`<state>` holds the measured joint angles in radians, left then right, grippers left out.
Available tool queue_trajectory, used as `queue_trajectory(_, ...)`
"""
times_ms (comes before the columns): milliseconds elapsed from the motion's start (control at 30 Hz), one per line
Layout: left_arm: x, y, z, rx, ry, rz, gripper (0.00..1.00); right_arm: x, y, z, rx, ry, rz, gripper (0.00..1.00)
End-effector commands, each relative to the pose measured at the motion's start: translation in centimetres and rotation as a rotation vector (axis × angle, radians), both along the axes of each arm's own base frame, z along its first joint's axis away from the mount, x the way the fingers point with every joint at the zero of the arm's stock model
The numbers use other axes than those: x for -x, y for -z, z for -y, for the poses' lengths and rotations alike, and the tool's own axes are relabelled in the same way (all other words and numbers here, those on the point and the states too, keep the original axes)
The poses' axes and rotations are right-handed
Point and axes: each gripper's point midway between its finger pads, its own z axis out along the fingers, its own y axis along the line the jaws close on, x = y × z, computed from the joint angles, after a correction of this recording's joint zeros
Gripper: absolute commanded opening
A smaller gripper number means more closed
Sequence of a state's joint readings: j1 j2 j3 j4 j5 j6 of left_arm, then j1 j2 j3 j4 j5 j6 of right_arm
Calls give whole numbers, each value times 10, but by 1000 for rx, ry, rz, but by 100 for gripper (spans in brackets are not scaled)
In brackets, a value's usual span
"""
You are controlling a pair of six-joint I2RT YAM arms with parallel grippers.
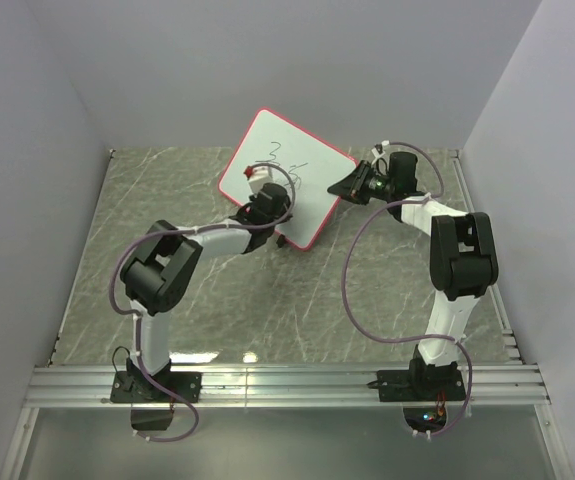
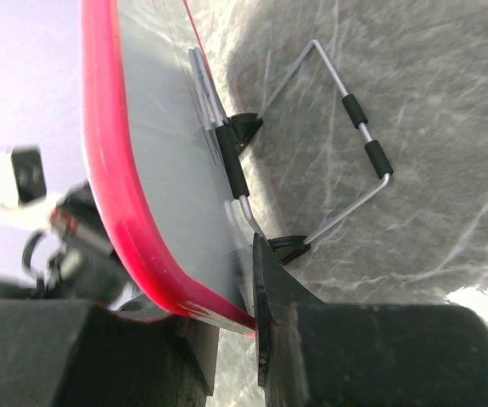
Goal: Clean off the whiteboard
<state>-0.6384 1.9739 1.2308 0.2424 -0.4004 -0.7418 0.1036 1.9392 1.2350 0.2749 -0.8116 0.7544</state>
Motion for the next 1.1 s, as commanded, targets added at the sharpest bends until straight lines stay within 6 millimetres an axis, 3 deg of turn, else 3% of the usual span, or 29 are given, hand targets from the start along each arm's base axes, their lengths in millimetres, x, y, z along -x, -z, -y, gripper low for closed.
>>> queue_trajectory(0,71,67,79,66,234,-223,0,16,-15,-18,-95,-13,-133,0)
queue_trajectory(167,64,35,99,100,250,-161,0,20,-16,-19,-92,-26,-131,0)
queue_trajectory(333,50,25,91,69,214,-125,0,26,-11,-18,-81,-36,-141,0)
queue_trajectory(433,38,37,67,44,159,-146,0,30,-10,-17,-70,-42,-145,0)
queue_trajectory(600,20,75,3,23,29,-221,0,31,-11,-16,-58,-51,-148,0)
queue_trajectory(667,14,84,-18,37,0,-235,0,29,-14,-17,-56,-54,-140,0)
queue_trajectory(733,9,81,-27,36,-5,-227,0,29,-14,-17,-61,-59,-140,0)
queue_trajectory(833,1,65,-28,30,1,-193,0,31,-12,-18,-59,-62,-145,0)
queue_trajectory(933,-7,41,-16,50,42,-152,0,32,-8,-17,-56,-62,-150,0)
queue_trajectory(1067,-8,10,20,85,128,-101,0,33,-5,-19,-63,-61,-154,0)
